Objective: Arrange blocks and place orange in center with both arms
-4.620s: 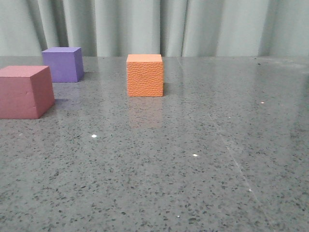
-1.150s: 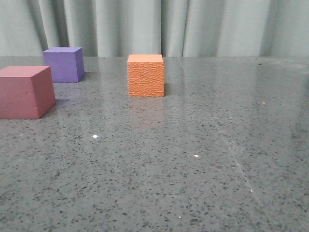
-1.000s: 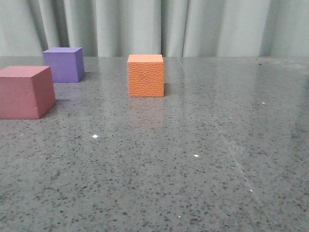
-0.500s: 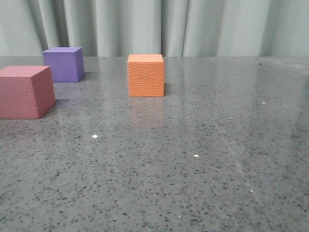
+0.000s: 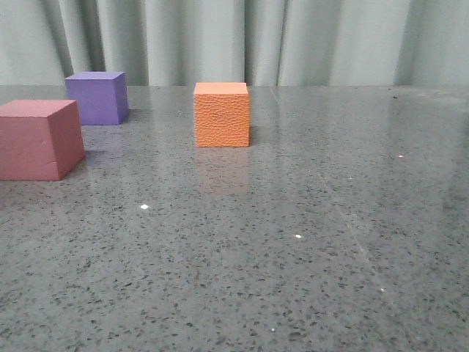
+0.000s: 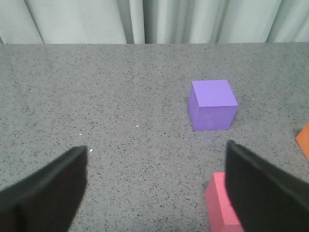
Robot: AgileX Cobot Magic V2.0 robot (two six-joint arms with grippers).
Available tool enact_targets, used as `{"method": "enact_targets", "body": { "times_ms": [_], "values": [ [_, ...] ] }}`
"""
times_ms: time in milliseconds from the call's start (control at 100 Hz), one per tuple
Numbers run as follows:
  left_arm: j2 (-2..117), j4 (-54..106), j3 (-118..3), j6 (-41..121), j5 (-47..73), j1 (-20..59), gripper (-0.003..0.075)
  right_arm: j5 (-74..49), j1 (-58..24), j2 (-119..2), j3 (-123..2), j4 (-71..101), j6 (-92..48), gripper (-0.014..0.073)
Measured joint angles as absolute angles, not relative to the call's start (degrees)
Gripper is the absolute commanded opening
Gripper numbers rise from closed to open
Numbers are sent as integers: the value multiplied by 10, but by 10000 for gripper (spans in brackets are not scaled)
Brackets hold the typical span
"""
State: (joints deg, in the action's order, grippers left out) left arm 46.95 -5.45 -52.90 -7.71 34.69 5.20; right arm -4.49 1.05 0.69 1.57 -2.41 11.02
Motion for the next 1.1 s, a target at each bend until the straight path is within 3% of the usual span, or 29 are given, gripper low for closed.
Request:
{"method": "enact_targets", "body": {
  "times_ms": [100,310,490,770,1100],
  "values": [
    [470,-52,-529,-76,347,52,651,-45,10,7,16,-24,110,-67],
    [477,4,-552,-74,348,54,645,-45,10,7,16,-24,110,-67],
    [524,30,-609,-71,348,129,640,-45,10,7,16,-24,110,-67],
    [679,-16,-725,-124,315,299,640,-45,10,7,16,-24,110,-67],
    [910,-114,-896,-275,335,366,640,-45,10,7,16,-24,110,-67]
  ]
}}
